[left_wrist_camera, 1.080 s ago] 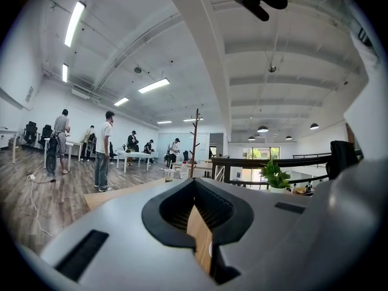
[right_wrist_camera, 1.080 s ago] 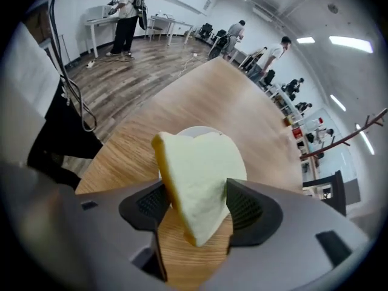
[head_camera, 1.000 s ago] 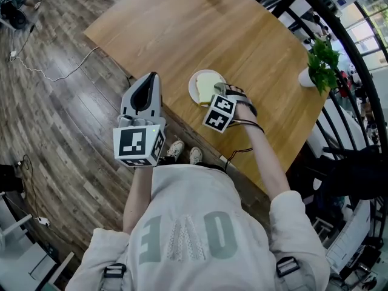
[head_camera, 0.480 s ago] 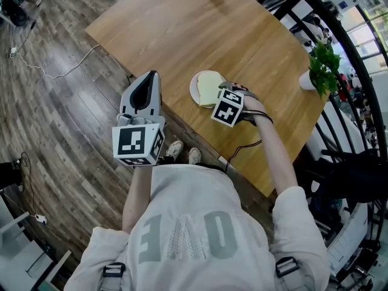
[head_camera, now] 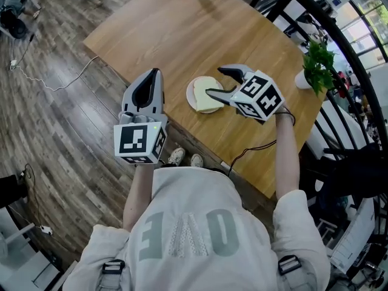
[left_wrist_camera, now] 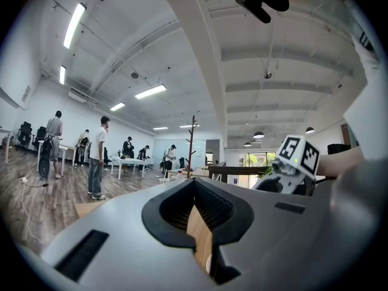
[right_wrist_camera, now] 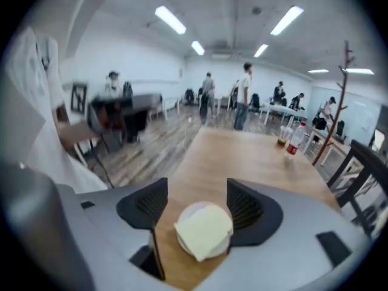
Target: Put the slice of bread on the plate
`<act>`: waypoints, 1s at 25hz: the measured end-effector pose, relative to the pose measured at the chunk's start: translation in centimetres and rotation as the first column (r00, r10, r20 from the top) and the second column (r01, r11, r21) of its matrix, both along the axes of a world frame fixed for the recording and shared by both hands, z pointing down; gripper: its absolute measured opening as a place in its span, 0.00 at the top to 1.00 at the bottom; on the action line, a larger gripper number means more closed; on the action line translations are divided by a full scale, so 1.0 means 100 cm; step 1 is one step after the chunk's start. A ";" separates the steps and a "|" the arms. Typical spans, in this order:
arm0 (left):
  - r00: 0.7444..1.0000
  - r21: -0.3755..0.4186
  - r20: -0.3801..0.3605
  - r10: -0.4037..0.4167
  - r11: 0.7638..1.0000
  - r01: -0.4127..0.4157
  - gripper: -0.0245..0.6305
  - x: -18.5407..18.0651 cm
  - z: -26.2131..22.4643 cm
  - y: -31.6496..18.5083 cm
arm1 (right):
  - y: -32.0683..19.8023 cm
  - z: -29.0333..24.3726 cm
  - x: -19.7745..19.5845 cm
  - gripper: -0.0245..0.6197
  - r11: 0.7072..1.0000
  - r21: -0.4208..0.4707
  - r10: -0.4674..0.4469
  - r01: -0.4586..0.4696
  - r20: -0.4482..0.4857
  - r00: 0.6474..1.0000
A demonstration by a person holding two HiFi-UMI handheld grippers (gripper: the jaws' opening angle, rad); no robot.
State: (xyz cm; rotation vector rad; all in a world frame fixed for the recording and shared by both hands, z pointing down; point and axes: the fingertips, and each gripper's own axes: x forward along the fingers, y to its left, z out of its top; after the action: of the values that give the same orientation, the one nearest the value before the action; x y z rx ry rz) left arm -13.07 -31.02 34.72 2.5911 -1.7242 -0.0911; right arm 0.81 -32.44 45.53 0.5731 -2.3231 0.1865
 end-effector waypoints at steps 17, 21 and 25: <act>0.997 0.243 0.024 0.074 0.967 -0.078 0.95 0.028 -0.101 0.025 | 0.074 -0.235 0.077 0.94 0.540 0.297 0.159 -0.788 0.883 0.442; 0.996 0.278 0.039 0.079 0.957 -0.087 0.95 0.029 -0.119 0.033 | 0.089 -0.203 0.065 0.94 0.500 0.322 0.252 -0.804 0.834 0.491; 0.996 0.291 0.047 0.073 0.953 -0.083 0.95 0.029 -0.125 0.035 | 0.089 -0.189 0.061 0.94 0.497 0.343 0.293 -0.797 0.799 0.526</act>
State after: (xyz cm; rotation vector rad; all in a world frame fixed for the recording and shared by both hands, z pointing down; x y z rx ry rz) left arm -10.14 -27.51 22.25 2.8801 -1.7354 -0.3247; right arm 6.90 -23.53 26.60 2.0375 -2.7143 -0.2431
